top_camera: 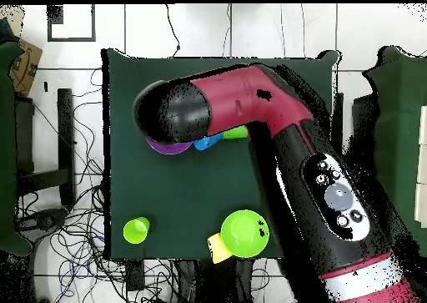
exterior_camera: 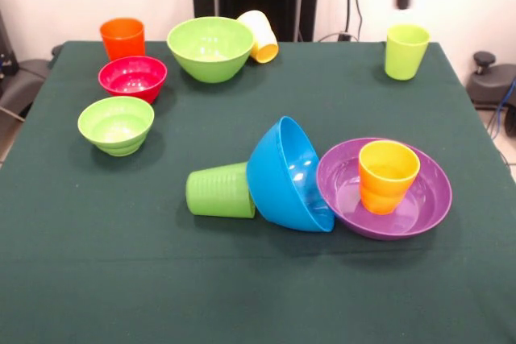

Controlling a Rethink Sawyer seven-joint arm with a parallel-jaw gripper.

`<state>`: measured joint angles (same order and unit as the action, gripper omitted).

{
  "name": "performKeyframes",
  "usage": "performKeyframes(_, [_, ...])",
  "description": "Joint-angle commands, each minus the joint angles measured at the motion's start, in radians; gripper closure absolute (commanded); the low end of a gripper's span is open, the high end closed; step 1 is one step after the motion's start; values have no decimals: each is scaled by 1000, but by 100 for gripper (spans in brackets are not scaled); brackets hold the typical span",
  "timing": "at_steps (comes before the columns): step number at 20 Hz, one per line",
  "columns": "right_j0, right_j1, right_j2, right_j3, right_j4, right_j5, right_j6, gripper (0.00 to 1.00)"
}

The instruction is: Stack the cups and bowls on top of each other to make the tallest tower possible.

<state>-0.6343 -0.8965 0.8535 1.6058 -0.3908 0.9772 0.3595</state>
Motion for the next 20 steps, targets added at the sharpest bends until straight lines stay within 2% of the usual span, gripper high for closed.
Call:
performKeyframes(1, [91, -13, -143, 24, 2, -108, 396, 0])
performKeyframes(6, [113, -22, -169, -31, -35, -131, 391, 0])
performKeyframes(11, [171, -40, -226, -100, -153, -139, 395, 0])
performKeyframes(15, [206, -58, -256, -135, -205, -161, 406, 0])
performKeyframes(20, [266, -56, -289, -199, -181, -211, 523, 0])
